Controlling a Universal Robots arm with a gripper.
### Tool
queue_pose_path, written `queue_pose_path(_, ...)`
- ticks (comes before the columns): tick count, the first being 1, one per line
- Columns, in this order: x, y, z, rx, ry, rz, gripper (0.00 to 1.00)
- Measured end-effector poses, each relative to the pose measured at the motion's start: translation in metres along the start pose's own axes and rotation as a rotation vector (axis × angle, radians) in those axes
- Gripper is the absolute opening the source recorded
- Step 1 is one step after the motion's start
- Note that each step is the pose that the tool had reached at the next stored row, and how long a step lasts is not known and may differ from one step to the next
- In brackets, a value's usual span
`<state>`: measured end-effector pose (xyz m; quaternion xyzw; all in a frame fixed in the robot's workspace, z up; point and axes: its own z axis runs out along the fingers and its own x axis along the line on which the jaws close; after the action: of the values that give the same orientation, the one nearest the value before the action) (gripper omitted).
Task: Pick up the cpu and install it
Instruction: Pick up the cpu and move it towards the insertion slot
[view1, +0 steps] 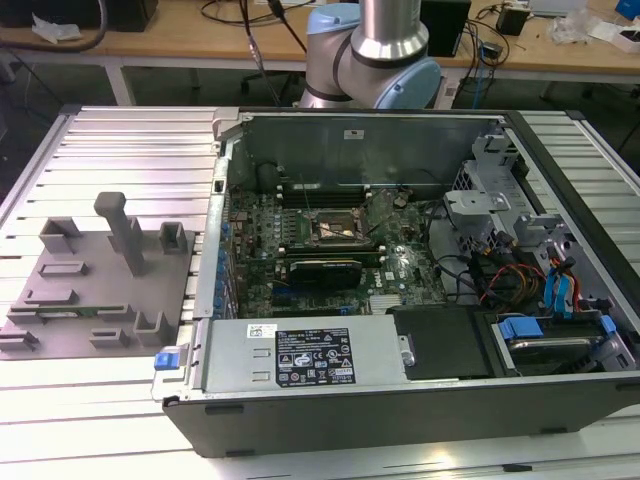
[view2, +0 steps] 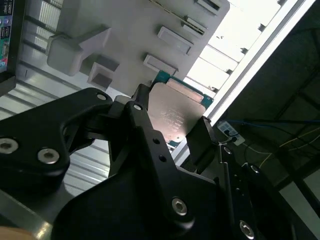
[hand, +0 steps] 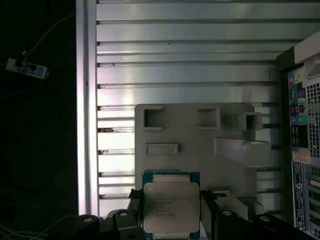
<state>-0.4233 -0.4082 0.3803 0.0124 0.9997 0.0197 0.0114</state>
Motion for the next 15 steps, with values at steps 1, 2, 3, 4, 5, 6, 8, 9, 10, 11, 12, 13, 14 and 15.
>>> queue_pose_path(1,-0.0001,0.0002,-0.0038,0.0000,0.0000,0.000,0.55)
queue_pose_path(2,-0.0002,0.0003,-0.0075,0.0000,0.0001,0.000,0.55)
queue_pose_path(3,-0.0003,0.0005,-0.0120,0.0000,0.0000,0.000,0.55)
queue_pose_path(4,-0.0003,0.0006,-0.0148,0.0000,0.0000,0.000,0.55)
queue_pose_path(5,-0.0004,0.0007,-0.0169,0.0000,0.0000,0.000,0.55)
queue_pose_path(6,-0.0005,0.0008,-0.0205,0.0000,0.0000,0.000,0.55)
queue_pose_path(8,-0.0006,0.0011,-0.0274,0.0000,-0.0001,0.000,0.55)
queue_pose_path(9,-0.0006,0.0011,-0.0280,-0.0001,-0.0001,0.000,0.55)
queue_pose_path(10,-0.0006,0.0011,-0.0280,-0.0001,-0.0001,0.001,0.55)
queue_pose_path(11,-0.0007,0.0012,-0.0281,0.0000,0.0001,0.001,0.55)
queue_pose_path(12,-0.0022,0.0012,-0.0281,0.0001,0.0001,0.001,0.55)
queue_pose_path(13,-0.0030,0.0012,-0.0281,0.0000,0.0000,0.001,0.55)
queue_pose_path(14,-0.0043,0.0012,-0.0280,0.0000,0.0000,0.001,0.55)
queue_pose_path(15,-0.0072,0.0013,-0.0280,0.0001,0.0001,0.001,0.55)
